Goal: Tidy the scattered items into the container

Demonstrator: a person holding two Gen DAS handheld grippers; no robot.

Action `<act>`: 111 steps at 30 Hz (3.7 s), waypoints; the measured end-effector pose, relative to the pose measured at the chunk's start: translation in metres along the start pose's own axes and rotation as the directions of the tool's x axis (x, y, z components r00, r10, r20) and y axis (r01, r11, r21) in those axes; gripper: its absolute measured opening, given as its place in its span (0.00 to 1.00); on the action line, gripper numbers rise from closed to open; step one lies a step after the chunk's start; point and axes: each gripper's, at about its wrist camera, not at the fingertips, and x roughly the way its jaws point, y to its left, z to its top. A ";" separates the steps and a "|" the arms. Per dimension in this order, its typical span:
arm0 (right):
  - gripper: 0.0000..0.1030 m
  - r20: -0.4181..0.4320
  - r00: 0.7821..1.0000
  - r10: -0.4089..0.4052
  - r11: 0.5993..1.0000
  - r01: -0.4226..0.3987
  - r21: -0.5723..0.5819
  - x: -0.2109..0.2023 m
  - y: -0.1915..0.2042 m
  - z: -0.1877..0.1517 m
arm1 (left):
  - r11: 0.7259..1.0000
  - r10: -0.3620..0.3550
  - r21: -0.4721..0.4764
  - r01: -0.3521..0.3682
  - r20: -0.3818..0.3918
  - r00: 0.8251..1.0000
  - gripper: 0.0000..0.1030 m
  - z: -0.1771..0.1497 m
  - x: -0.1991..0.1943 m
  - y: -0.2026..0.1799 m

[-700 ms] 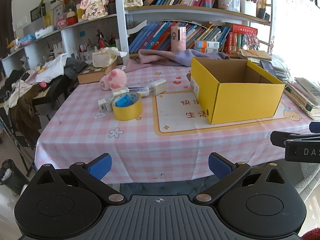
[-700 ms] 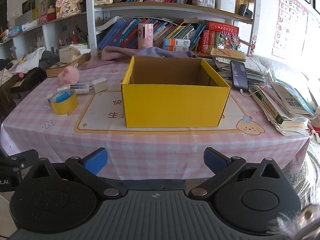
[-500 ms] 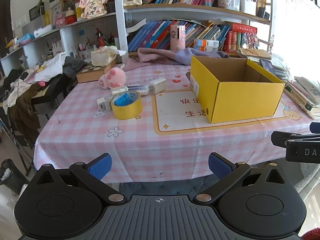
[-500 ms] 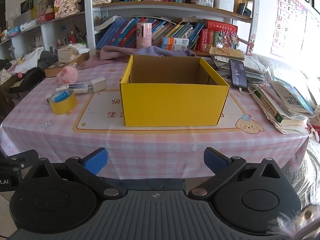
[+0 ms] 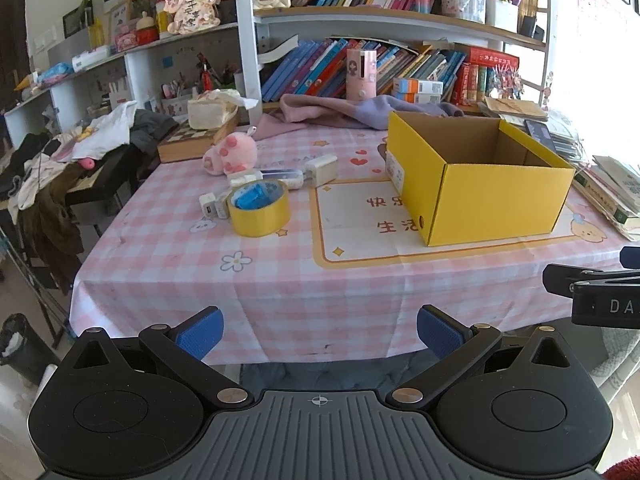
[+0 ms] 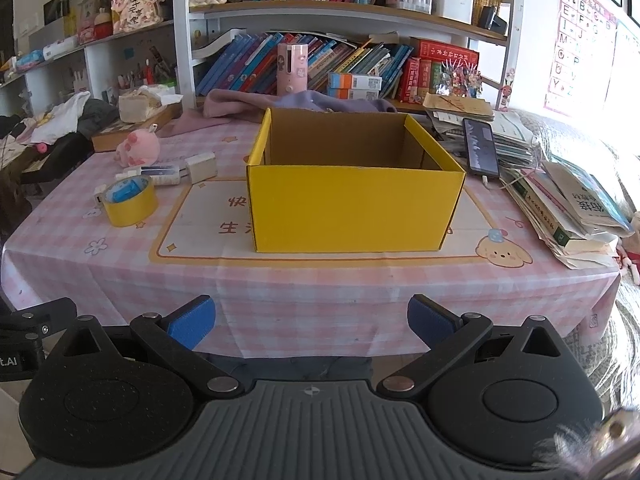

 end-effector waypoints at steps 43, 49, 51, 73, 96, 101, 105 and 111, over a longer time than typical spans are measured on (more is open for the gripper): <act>1.00 -0.038 0.999 0.005 1.000 -0.006 -0.010 0.006 0.005 -0.002 | 0.999 -0.038 -0.008 0.038 -0.041 0.998 1.00 0.001 0.008 0.004; 1.00 -0.043 0.999 0.003 1.000 -0.004 -0.024 0.009 0.010 0.000 | 0.999 -0.042 -0.007 0.042 -0.051 0.998 1.00 0.000 0.010 0.008; 1.00 -0.043 0.999 0.007 0.999 -0.008 -0.031 0.009 0.013 0.001 | 0.999 -0.044 -0.006 0.044 -0.055 0.998 1.00 -0.001 0.010 0.009; 1.00 -0.064 0.986 0.155 0.976 -0.163 -0.143 0.014 0.070 0.012 | 0.993 0.024 -0.110 -0.032 -0.066 0.998 1.00 -0.013 -0.005 0.058; 0.80 -0.009 0.967 0.254 0.952 -0.251 -0.172 0.040 0.101 0.043 | 0.988 0.072 -0.137 -0.073 -0.013 0.997 1.00 -0.003 0.004 0.082; 0.80 -0.004 0.970 0.243 0.954 -0.240 -0.177 0.055 0.105 0.053 | 0.992 0.045 -0.121 -0.045 -0.005 0.999 1.00 0.008 0.023 0.083; 0.78 0.002 0.969 0.247 0.952 -0.242 -0.187 0.071 0.111 0.065 | 0.996 0.029 -0.085 -0.029 0.000 1.000 1.00 0.020 0.041 0.083; 0.74 -0.017 0.973 0.231 0.954 -0.230 -0.192 0.104 0.120 0.088 | 0.998 0.000 -0.057 -0.001 -0.006 1.000 1.00 0.041 0.072 0.086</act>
